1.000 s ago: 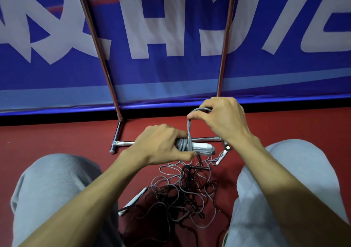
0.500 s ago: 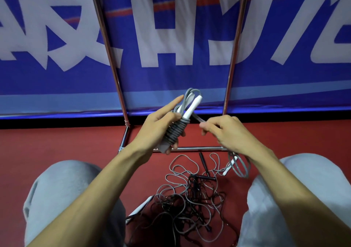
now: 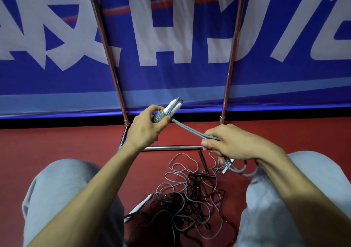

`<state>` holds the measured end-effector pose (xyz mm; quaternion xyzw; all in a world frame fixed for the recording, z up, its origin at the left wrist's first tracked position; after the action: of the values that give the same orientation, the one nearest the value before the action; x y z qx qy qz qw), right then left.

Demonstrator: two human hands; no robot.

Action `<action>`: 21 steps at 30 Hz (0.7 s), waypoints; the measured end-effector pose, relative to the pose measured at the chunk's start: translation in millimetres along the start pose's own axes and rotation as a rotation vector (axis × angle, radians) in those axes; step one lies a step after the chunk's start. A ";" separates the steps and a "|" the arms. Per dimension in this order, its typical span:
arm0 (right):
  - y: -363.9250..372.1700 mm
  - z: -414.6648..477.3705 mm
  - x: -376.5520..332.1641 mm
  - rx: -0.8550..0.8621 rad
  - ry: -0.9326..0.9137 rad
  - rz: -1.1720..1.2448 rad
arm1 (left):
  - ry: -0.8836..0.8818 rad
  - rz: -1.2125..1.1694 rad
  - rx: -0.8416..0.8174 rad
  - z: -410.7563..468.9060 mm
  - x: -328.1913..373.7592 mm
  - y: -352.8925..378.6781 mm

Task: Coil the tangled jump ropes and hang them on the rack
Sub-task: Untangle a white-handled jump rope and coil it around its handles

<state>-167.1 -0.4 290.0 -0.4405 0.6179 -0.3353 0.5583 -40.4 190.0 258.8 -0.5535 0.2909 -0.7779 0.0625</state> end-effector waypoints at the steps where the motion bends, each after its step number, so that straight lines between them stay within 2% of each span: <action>1: 1.5 -0.4 -1.3 0.007 -0.021 -0.046 | 0.027 0.134 0.007 -0.4 -1.8 -0.1; 3: 6.9 0.9 -3.9 0.037 -0.072 -0.140 | 0.060 0.351 -0.026 -3.1 -3.1 1.9; 5: 13.1 3.5 -8.4 0.077 -0.140 -0.205 | 0.112 0.463 -0.098 -6.0 -5.5 7.6; 10: 15.6 12.3 -15.8 0.340 -0.331 -0.093 | 0.200 0.477 -0.259 -13.1 -8.8 29.0; 15: 22.2 21.2 -7.7 0.424 -0.350 -0.163 | 0.228 0.529 -0.363 -16.2 -1.4 32.1; 21: 13.3 22.9 -2.3 0.670 -0.267 -0.012 | 0.278 0.585 -0.482 -35.9 24.1 36.1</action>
<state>-146.8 8.6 275.3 -0.2766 0.3926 -0.4622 0.7454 -89.9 164.0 252.0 -0.3356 0.6159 -0.7043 0.1099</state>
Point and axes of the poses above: each hand's wrist, its own z-axis towards the middle knuckle, its own y-axis out of the palm, x = y × z, the point moved 1 cm from there along z, towards the middle knuckle, and after that the axes turned 6 degrees about -z, right-handed, at the moved point
